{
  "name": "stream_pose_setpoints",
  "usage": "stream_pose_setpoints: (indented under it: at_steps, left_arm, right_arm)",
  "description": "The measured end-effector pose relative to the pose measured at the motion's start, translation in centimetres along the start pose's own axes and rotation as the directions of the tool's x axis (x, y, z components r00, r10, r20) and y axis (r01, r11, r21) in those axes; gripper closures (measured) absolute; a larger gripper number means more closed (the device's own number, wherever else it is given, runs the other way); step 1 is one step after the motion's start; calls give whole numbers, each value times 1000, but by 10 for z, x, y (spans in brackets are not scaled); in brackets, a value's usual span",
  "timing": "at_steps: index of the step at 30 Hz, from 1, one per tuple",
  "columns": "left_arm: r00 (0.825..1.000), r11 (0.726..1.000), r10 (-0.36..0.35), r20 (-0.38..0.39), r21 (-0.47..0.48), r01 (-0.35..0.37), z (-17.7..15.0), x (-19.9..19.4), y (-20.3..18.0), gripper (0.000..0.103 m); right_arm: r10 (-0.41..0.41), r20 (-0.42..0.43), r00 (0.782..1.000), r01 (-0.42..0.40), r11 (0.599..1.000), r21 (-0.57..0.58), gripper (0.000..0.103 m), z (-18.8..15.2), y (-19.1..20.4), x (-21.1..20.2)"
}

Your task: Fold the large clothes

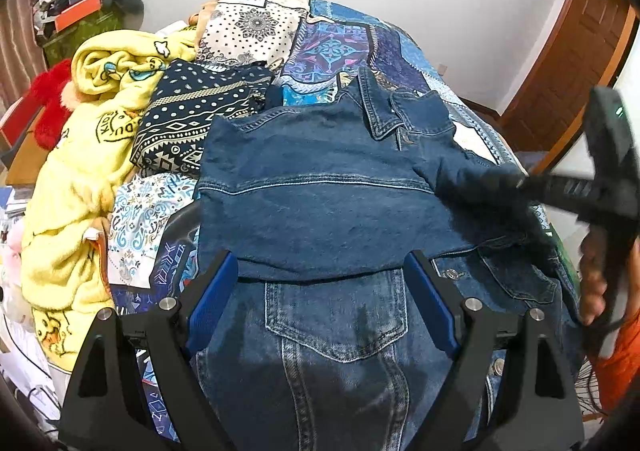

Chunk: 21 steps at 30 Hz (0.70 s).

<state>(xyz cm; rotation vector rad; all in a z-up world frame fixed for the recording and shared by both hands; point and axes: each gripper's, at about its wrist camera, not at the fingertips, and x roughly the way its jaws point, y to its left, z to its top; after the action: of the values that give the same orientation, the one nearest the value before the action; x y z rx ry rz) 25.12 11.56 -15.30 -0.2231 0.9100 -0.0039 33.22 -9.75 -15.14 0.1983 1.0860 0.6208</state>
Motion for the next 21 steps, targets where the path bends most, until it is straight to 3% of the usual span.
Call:
stream_pose_setpoints:
  at_steps: [10, 12, 17, 21]
  left_arm:
    - [1000, 999, 11, 9, 45, -12, 8, -4, -18, 18]
    - [1000, 997, 8, 18, 71, -9, 14, -6, -30, 18]
    - [999, 989, -29, 39, 145, 23, 32, -8, -68, 18]
    - [997, 970, -68, 32, 237, 59, 48, -2, -112, 18]
  right_arm:
    - [-5, -174, 985, -7, 998, -68, 92, -36, 3, 3]
    - [29, -180, 983, -39, 998, -49, 85, -40, -3, -6]
    - [27, -74, 997, -31, 998, -57, 60, -47, -17, -51]
    - [-60, 56, 997, 63, 996, -62, 49, -48, -36, -86]
